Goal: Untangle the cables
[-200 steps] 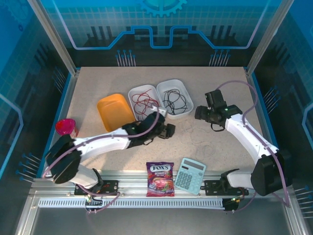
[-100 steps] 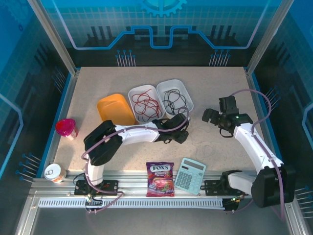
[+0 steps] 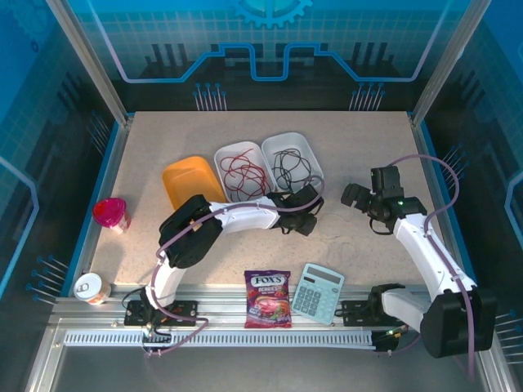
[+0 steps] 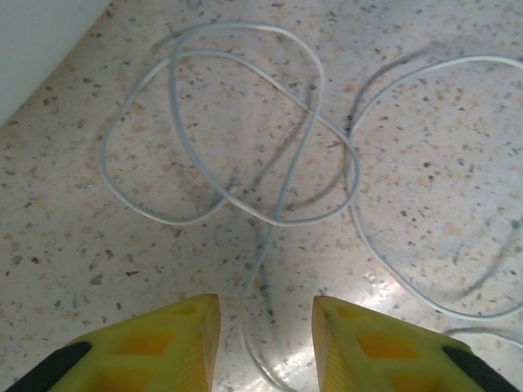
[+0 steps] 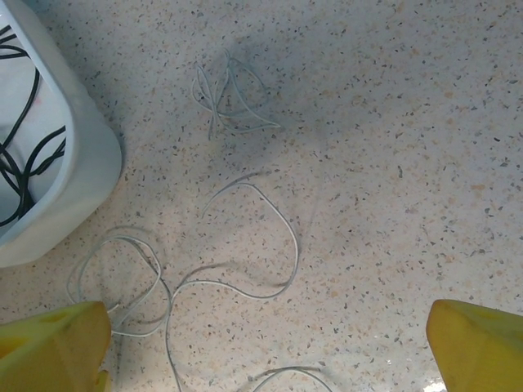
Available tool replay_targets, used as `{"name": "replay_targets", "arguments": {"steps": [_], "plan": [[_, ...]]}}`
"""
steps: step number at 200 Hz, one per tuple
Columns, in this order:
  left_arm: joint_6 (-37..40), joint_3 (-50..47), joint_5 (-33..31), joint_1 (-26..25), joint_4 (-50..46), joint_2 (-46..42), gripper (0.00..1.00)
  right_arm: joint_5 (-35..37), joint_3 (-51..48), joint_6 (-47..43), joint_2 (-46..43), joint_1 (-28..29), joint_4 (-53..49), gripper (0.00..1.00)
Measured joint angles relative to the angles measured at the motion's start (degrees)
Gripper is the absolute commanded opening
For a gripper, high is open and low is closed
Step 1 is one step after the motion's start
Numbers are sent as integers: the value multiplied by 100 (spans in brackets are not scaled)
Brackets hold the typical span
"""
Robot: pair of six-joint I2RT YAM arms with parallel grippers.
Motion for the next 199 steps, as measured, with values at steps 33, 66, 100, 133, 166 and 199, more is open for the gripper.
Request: {"name": "replay_targets", "arguments": {"steps": [33,66,100,133,166,199], "plan": [[0,164,-44,22,-170,173,35,-72,-20,26,2,-4,92,100],[-15,267,-83,22,-278,369,26,-136,-68,46,7,-7,157,100],[-15,334,-83,31,-330,376,7,-177,-70,46,13,-7,199,100],[13,334,-83,20,-398,376,0,-243,-116,44,72,-15,302,100],[17,195,-85,-17,-402,103,0,-240,-157,42,435,-17,345,100],[17,-153,-76,-74,-356,-789,0,-245,-168,24,907,-17,442,92]]}}
